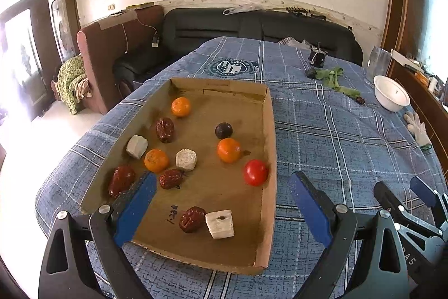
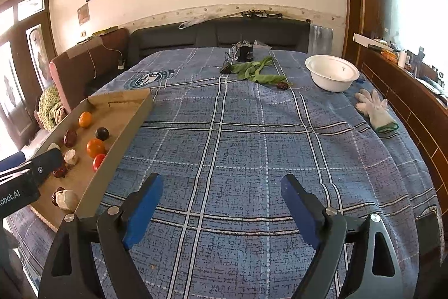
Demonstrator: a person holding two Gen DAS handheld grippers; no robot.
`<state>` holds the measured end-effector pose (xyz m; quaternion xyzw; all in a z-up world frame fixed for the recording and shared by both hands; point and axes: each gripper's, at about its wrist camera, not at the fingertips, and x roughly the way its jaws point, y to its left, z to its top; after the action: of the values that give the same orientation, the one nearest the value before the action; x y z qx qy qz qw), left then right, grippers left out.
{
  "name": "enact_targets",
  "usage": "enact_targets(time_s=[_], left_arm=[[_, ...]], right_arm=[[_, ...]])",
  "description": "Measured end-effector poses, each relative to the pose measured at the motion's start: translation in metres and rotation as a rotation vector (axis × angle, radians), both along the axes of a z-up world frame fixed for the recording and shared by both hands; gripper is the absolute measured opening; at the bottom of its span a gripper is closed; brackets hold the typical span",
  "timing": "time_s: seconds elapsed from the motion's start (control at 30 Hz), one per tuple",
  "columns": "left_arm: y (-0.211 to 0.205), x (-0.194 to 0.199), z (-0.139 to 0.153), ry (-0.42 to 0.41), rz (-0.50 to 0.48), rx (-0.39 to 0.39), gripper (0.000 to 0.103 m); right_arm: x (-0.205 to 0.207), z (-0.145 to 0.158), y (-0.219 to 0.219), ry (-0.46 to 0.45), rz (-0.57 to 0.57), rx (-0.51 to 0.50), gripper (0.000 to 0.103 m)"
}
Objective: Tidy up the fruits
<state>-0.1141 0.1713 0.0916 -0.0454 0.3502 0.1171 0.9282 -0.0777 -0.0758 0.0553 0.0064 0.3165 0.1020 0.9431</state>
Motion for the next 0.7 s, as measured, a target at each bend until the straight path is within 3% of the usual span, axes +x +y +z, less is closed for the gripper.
enact_targets(time_s=[0.7], left_arm=[[0.020,-0.027,0.019,-0.105,0.064,-0.039,0.096]], right_arm=[[-0.020,0.010,0.017,-0.048,0.028,-0.052,0.094]])
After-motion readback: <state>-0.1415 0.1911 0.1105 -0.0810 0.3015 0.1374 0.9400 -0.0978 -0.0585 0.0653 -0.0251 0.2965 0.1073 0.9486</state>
